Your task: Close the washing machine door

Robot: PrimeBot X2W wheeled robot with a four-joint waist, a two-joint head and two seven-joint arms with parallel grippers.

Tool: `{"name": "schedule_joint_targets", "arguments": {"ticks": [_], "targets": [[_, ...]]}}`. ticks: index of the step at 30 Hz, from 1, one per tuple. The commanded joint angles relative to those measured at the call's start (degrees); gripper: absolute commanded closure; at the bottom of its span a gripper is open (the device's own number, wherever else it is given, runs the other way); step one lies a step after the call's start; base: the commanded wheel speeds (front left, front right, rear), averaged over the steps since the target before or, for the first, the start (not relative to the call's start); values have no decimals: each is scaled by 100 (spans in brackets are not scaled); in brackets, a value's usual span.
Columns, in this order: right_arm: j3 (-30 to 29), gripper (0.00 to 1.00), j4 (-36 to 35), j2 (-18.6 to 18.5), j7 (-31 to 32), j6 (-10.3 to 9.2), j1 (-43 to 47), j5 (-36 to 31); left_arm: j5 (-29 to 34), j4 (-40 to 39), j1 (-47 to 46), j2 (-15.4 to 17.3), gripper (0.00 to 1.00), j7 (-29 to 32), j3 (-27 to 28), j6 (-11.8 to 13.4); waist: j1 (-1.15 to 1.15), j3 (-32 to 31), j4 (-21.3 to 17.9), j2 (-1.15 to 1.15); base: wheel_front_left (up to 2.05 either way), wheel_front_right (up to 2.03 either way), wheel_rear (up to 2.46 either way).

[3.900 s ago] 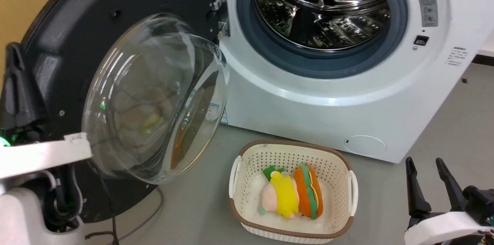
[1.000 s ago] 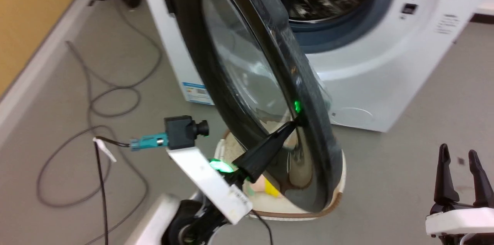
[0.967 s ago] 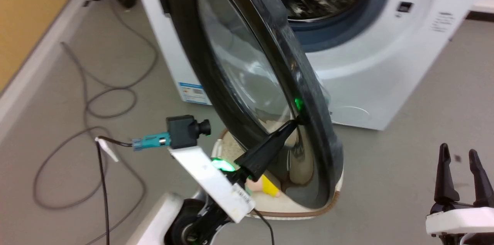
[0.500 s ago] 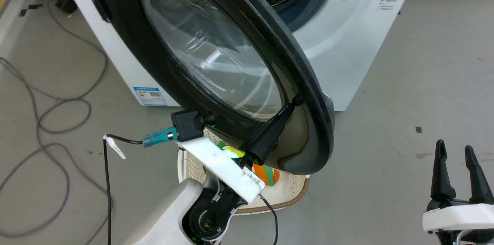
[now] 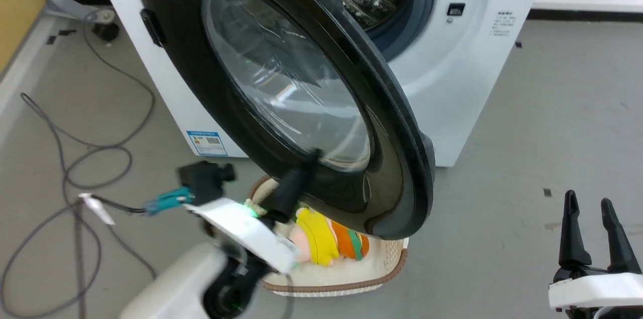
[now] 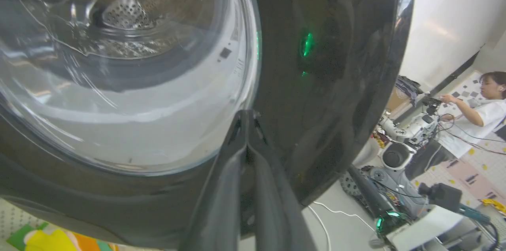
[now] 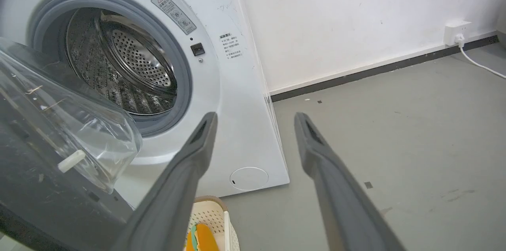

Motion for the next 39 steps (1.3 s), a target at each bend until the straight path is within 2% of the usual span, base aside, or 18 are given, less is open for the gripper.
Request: {"name": "schedule_joint_targets", "arguments": {"ticks": [1, 2, 5, 8, 11, 15, 18, 25, 26, 27, 28, 34, 39], "targets": [[-23, 0, 3, 3, -25, 5, 57, 12, 250, 163, -57, 78, 45, -85, 158, 16, 0, -75, 54, 0, 0, 0, 0], [-48, 0, 1, 3, -25, 5, 72, 11, 553, 282, -58, 120, 0, -113, 263, 143, 0, -105, 79, 0, 0, 0, 0], [-112, 0, -6, 3, -25, 5, 95, -5, 1599, 362, 44, 25, 0, -132, 1006, 795, 0, -168, 140, 0, 0, 0, 0], [-136, 0, -41, 3, -25, 5, 84, -81, 2784, 104, 349, -83, 0, -134, 1716, 1321, 0, -219, 175, 0, 0, 0, 0], [-175, 0, -69, 3, -25, 5, 68, -150, 3643, -204, 732, -161, 0, -135, 2352, 1668, 0, -279, 207, 0, 0, 0, 0], [-230, 0, -148, 3, -25, 5, 24, -275, 4649, -540, 1263, -157, 0, -136, 2928, 2074, 0, -342, 269, 0, 0, 0, 0], [-222, 0, -255, 3, -25, 5, -33, -418, 5061, -674, 1644, -208, 0, -136, 3203, 2222, 0, -382, 322, 0, 0, 0, 0], [-85, 0, -512, 3, -25, 5, -256, -720, 5483, -793, 2402, -447, 0, -136, 3635, 2307, 0, -488, 463, 0, 0, 0, 0], [-52, 27, -561, 3, -25, 5, -307, -782, 5492, -800, 2496, -499, 0, -136, 3684, 2294, 0, -503, 479, 0, 0, 0, 0], [-32, 73, -630, 3, -25, 5, -367, -839, 5499, -808, 2581, -551, 0, -136, 3735, 2276, 0, -517, 498, 0, 0, 0, 0], [12, 100, -700, 3, -25, 5, -428, -876, 5520, -811, 2656, -592, 0, -136, 3787, 2261, 0, -530, 517, 0, 0, 0, 0], [387, 100, -1325, 3, -25, 5, -868, -880, 5690, -818, 2926, -816, 0, -137, 3987, 2102, 0, -601, 616, 0, 0, 0, 0], [1065, 100, -1968, -26, -25, 5, -1197, -661, 5818, -761, 2973, -999, 0, -137, 4088, 1926, 0, -617, 670, 0, 0, 0, 0]]}}
